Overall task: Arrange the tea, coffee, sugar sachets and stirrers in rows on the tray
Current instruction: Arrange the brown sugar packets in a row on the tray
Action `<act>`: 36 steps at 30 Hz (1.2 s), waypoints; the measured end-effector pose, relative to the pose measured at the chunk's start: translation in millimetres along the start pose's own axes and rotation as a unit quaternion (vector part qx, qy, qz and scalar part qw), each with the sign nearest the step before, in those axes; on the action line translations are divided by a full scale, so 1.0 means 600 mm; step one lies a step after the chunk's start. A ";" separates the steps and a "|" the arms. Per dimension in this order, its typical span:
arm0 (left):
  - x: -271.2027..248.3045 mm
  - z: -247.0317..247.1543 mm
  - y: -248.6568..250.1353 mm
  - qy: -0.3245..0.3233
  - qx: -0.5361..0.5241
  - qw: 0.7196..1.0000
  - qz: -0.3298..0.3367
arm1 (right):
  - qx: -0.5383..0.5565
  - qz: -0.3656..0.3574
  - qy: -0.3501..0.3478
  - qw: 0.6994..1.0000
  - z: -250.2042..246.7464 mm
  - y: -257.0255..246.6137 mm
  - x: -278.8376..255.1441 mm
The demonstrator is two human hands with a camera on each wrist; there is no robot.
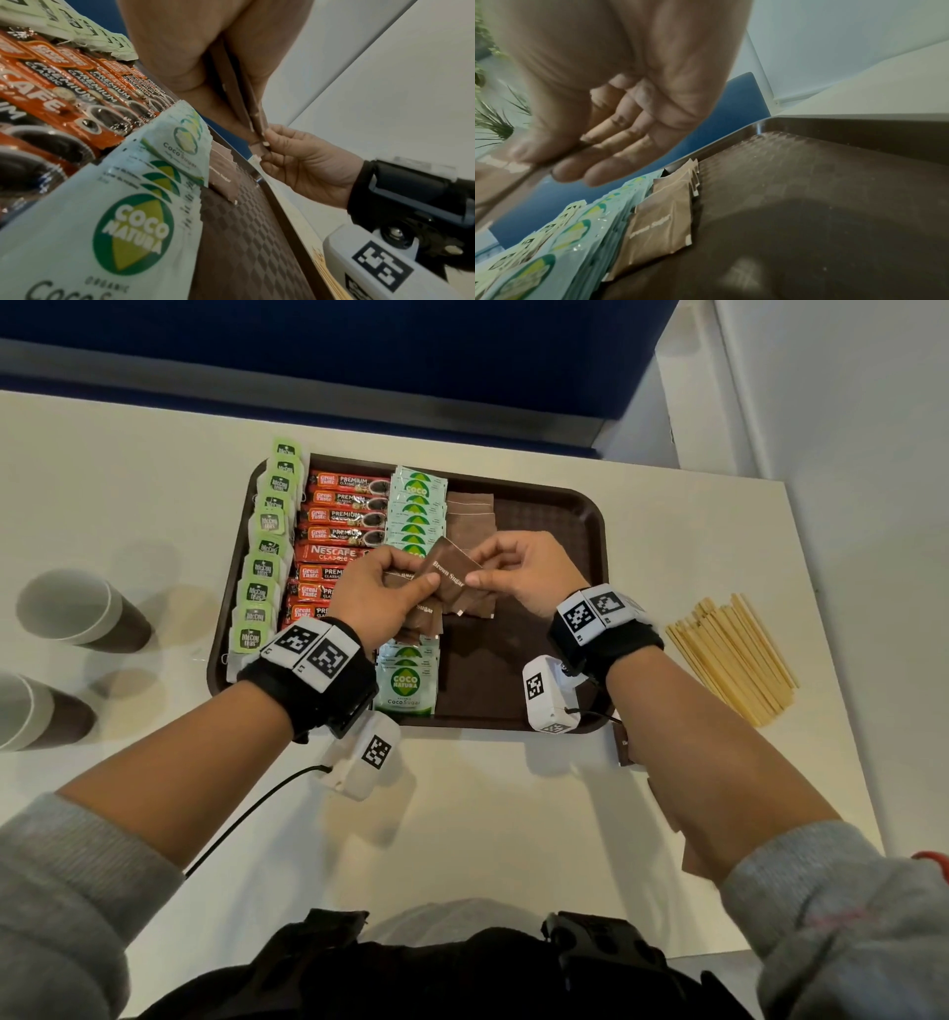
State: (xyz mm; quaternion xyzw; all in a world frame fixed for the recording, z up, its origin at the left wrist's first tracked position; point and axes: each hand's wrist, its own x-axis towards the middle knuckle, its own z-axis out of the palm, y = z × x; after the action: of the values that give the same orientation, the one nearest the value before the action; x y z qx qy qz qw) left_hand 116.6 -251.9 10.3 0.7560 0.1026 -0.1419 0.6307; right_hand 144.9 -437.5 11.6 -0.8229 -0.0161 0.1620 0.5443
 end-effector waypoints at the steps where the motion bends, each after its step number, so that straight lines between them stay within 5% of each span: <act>1: 0.002 -0.001 -0.001 0.005 -0.002 1.000 -0.002 | 0.005 0.005 0.012 1.000 -0.002 0.006 0.002; 5: 0.005 -0.006 -0.002 0.019 -0.014 1.000 -0.006 | -0.073 0.028 0.065 0.995 -0.014 0.023 0.003; 12: 0.006 -0.012 -0.005 0.028 -0.011 1.000 -0.002 | -0.237 0.041 0.039 0.970 -0.001 0.037 -0.001; 36: 0.009 -0.010 -0.016 0.005 0.001 1.000 -0.008 | -0.181 0.087 0.102 0.974 0.022 0.053 0.013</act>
State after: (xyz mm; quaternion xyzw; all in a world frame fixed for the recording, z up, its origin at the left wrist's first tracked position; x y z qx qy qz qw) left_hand 119.1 -244.3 0.6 0.7565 0.1117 -0.1432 0.6283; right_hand 143.8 -437.3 -23.7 -0.9182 0.0820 0.1185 0.3691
